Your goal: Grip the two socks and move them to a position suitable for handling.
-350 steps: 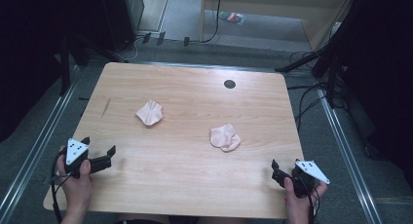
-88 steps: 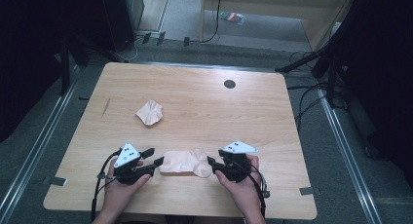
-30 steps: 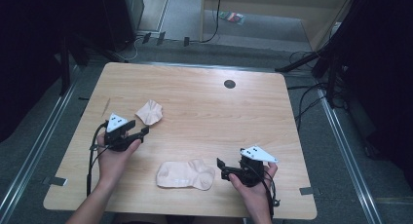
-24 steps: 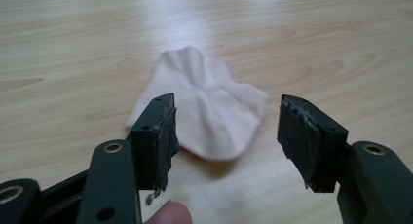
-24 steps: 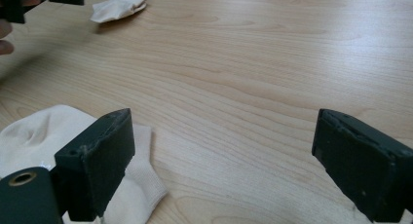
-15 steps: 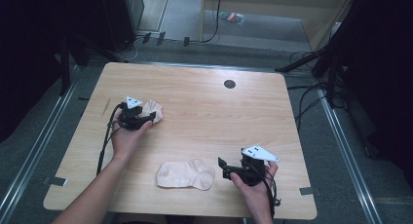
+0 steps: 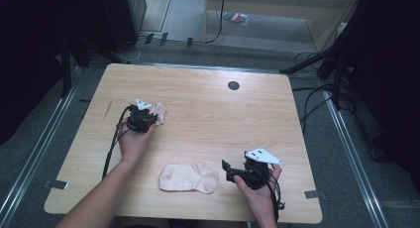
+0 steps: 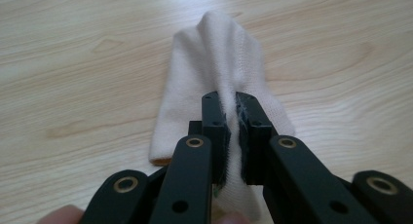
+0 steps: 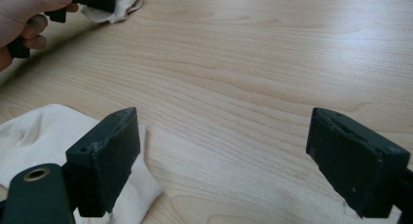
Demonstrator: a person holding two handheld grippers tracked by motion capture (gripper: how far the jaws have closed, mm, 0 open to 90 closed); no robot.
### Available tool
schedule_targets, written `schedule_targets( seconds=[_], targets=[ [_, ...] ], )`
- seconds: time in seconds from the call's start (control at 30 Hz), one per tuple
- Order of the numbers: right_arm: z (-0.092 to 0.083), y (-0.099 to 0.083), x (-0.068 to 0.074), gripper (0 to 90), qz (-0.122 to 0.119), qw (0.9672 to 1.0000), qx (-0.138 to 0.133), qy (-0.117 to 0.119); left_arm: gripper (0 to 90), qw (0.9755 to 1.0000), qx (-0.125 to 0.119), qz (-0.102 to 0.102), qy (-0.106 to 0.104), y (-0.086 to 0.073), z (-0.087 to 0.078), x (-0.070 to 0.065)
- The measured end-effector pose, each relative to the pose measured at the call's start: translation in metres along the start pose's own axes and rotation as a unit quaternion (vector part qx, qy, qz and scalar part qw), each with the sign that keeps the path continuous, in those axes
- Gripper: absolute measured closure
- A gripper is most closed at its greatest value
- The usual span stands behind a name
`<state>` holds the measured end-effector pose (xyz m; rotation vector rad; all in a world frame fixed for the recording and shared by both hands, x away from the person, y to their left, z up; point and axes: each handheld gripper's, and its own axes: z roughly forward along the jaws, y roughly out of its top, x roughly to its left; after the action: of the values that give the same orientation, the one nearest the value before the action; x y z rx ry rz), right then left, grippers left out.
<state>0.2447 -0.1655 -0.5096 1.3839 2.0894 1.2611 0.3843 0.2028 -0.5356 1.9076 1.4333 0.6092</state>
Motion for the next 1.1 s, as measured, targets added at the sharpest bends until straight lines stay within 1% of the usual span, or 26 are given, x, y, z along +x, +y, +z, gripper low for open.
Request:
schedule_targets(
  seconds=[0.07,0.1,0.17,0.23,0.27,0.3,0.37,0.4,0.43,0.47,0.5,0.57,0.6,0.63,0.67,0.7,0.73,0.77,0.83,0.87,0.93,0.97,1.03,1.1],
  targets=[
    [-0.001,0.000,0.000,12.4,0.001,1.0000,0.000,0.000,85.0,0.9999,-0.009,-0.007,-0.010,0.002,-0.008,-0.010],
    [-0.001,0.000,-0.001,12.5,0.002,1.0000,-0.002,0.000,85.0,0.9998,-0.014,-0.007,-0.015,0.003,-0.012,-0.017],
    [0.000,0.001,-0.001,12.6,0.002,1.0000,-0.001,-0.001,85.0,0.9996,-0.023,-0.005,-0.014,0.005,-0.023,-0.034],
    [0.001,0.001,-0.002,12.7,0.003,1.0000,0.001,-0.003,85.0,0.9993,-0.028,-0.002,-0.024,0.004,-0.034,-0.053],
    [0.001,0.001,-0.002,12.7,0.003,1.0000,0.001,-0.003,84.9,0.9993,-0.028,-0.002,-0.024,0.004,-0.034,-0.053],
    [0.001,0.001,-0.001,12.7,0.003,1.0000,0.001,-0.003,84.9,0.9991,-0.027,0.004,-0.033,0.002,-0.038,-0.065],
    [0.002,0.001,-0.001,12.7,0.002,1.0000,0.002,-0.003,84.9,0.9984,-0.027,0.007,-0.049,-0.003,-0.044,-0.081],
    [0.002,0.001,0.000,12.7,0.001,1.0000,0.004,-0.002,84.9,0.9981,-0.023,0.012,-0.056,-0.007,-0.046,-0.093],
    [0.002,0.000,0.001,12.8,0.001,1.0000,0.004,-0.003,85.0,0.9980,-0.021,0.014,-0.059,-0.010,-0.047,-0.098],
    [0.002,0.000,0.001,12.8,0.000,1.0000,0.004,-0.003,84.9,0.9980,-0.021,0.014,-0.059,-0.010,-0.047,-0.098],
    [0.002,0.000,0.001,12.9,0.000,1.0000,0.004,-0.004,84.9,0.9974,-0.015,0.013,-0.070,-0.015,-0.045,-0.106],
    [0.003,0.000,0.001,12.9,0.000,1.0000,0.006,-0.003,84.1,0.9962,0.000,0.014,-0.086,-0.019,-0.040,-0.111],
    [0.003,0.000,0.001,13.0,-0.001,1.0000,0.007,-0.003,81.9,0.9955,0.008,0.013,-0.094,-0.021,-0.037,-0.113],
    [0.003,0.000,0.001,13.0,-0.001,1.0000,0.008,-0.003,76.0,0.9955,0.007,0.008,-0.095,-0.023,-0.035,-0.114],
    [0.004,-0.001,0.001,13.0,-0.002,1.0000,0.008,-0.003,66.1,0.9950,0.005,0.002,-0.100,-0.023,-0.035,-0.113],
    [0.004,-0.001,0.001,13.0,-0.003,1.0000,0.008,-0.003,54.8,0.9945,-0.002,-0.009,-0.104,-0.023,-0.037,-0.112],
    [0.004,-0.001,0.001,13.0,-0.003,1.0000,0.008,-0.003,48.0,0.9945,-0.002,-0.009,-0.104,-0.023,-0.037,-0.112],
    [0.004,-0.001,0.001,13.7,0.001,1.0000,0.009,-0.003,43.1,0.9930,-0.027,-0.018,-0.113,-0.023,-0.049,-0.104],
    [0.002,-0.001,0.003,16.7,0.001,1.0000,0.006,-0.003,41.5,0.9911,-0.055,-0.034,-0.117,-0.026,-0.063,-0.090],
    [0.001,0.000,0.004,20.5,0.002,1.0000,0.004,0.000,40.8,0.9906,-0.064,-0.038,-0.115,-0.029,-0.070,-0.082],
    [0.001,0.003,0.010,28.8,0.003,1.0000,-0.001,0.006,40.6,0.9909,-0.083,-0.045,-0.096,-0.040,-0.083,-0.063],
    [0.001,0.005,0.014,31.6,0.004,0.9999,-0.001,0.010,40.7,0.9905,-0.091,-0.052,-0.089,-0.047,-0.088,-0.053],
    [0.005,0.010,0.022,40.8,0.003,0.9998,0.005,0.018,41.0,0.9904,-0.097,-0.063,-0.075,-0.062,-0.094,-0.035],
    [0.014,0.016,0.030,50.1,0.003,0.9997,0.017,0.016,41.2,0.9905,-0.095,-0.072,-0.068,-0.077,-0.097,-0.020]
  ],
)
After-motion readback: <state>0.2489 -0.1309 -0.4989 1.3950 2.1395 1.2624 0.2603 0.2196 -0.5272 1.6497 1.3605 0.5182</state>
